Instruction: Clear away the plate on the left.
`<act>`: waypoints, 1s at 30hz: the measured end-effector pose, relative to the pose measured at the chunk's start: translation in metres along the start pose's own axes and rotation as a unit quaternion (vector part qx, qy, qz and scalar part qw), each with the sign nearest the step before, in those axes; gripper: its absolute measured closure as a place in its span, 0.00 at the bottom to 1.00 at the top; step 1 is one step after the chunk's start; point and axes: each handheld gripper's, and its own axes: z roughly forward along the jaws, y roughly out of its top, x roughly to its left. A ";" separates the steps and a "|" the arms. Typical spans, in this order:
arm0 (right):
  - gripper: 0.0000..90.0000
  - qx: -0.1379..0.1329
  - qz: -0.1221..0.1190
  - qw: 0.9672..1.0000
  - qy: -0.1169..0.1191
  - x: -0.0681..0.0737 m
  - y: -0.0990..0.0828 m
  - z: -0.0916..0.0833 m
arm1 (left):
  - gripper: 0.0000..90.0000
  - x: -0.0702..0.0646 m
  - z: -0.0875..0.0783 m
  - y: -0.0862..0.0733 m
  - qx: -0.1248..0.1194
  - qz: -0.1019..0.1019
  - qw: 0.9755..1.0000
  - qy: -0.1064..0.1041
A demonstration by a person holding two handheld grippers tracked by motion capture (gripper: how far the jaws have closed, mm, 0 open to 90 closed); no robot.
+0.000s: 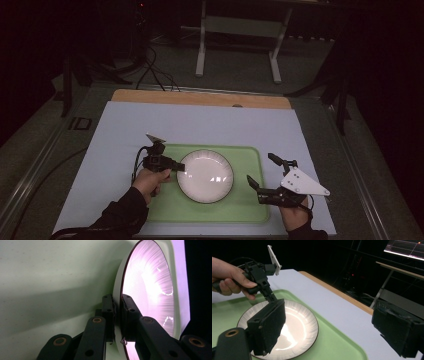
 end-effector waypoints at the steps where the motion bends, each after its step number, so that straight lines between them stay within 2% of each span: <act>1: 0.13 0.000 0.000 1.000 0.000 0.000 0.000 0.000 | 0.91 0.000 0.001 0.000 0.002 0.003 1.000 0.005; 3: 0.13 0.001 0.001 1.000 0.000 0.000 0.000 0.000 | 0.89 0.001 0.003 -0.001 0.003 0.008 1.000 0.012; 4: 0.13 0.002 0.003 1.000 0.001 0.000 -0.001 0.001 | 0.89 -0.001 0.004 -0.002 0.005 0.021 1.000 0.019; 8: 0.13 0.003 0.002 1.000 0.002 -0.001 -0.001 0.001 | 0.84 -0.002 0.005 -0.002 0.006 0.026 0.999 0.019; 9: 0.13 0.004 0.001 1.000 0.004 0.000 -0.001 0.002 | 0.77 -0.008 0.004 -0.001 0.001 0.048 0.998 0.031; 11: 0.13 0.005 0.000 1.000 0.005 0.000 -0.001 0.002 | 0.73 -0.012 0.001 0.001 -0.005 0.067 0.997 0.048; 14: 0.13 0.005 0.001 1.000 0.005 0.000 -0.001 0.003 | 0.70 -0.015 -0.007 0.004 -0.016 0.082 0.995 0.063; 15: 0.13 0.005 0.001 1.000 0.005 0.000 -0.001 0.003 | 0.69 -0.015 -0.007 0.004 -0.016 0.082 0.995 0.063; 17: 0.13 0.005 0.002 1.000 0.005 0.000 -0.002 0.003 | 0.66 -0.017 -0.017 0.006 -0.028 0.104 0.992 0.069; 18: 0.13 0.005 0.002 1.000 0.005 0.000 -0.002 0.003 | 0.65 -0.017 -0.017 0.006 -0.028 0.104 0.992 0.069; 19: 0.13 0.006 0.002 1.000 0.006 0.000 -0.002 0.003 | 0.61 -0.019 -0.022 0.006 -0.032 0.118 0.990 0.069; 22: 0.13 0.008 0.001 1.000 0.006 -0.001 -0.002 0.003 | 0.49 -0.024 -0.030 0.005 -0.039 0.140 0.988 0.058; 24: 0.13 0.009 0.001 1.000 0.007 0.000 -0.002 0.003 | 0.36 -0.027 -0.035 0.003 -0.039 0.164 0.985 0.037; 26: 0.13 0.009 0.001 1.000 0.008 0.000 -0.002 0.004 | 0.30 -0.031 -0.040 0.001 -0.049 0.180 0.982 0.032; 27: 0.13 0.010 0.002 1.000 0.008 0.000 -0.002 0.004 | 0.27 -0.031 -0.040 0.001 -0.049 0.180 0.982 0.032; 28: 0.13 0.010 0.003 1.000 0.008 0.000 -0.003 0.004 | 0.23 -0.035 -0.042 -0.001 -0.048 0.198 0.979 0.029; 30: 0.13 0.010 0.001 1.000 0.008 0.000 -0.003 0.004 | 0.18 -0.037 -0.043 -0.003 -0.053 0.216 0.975 0.025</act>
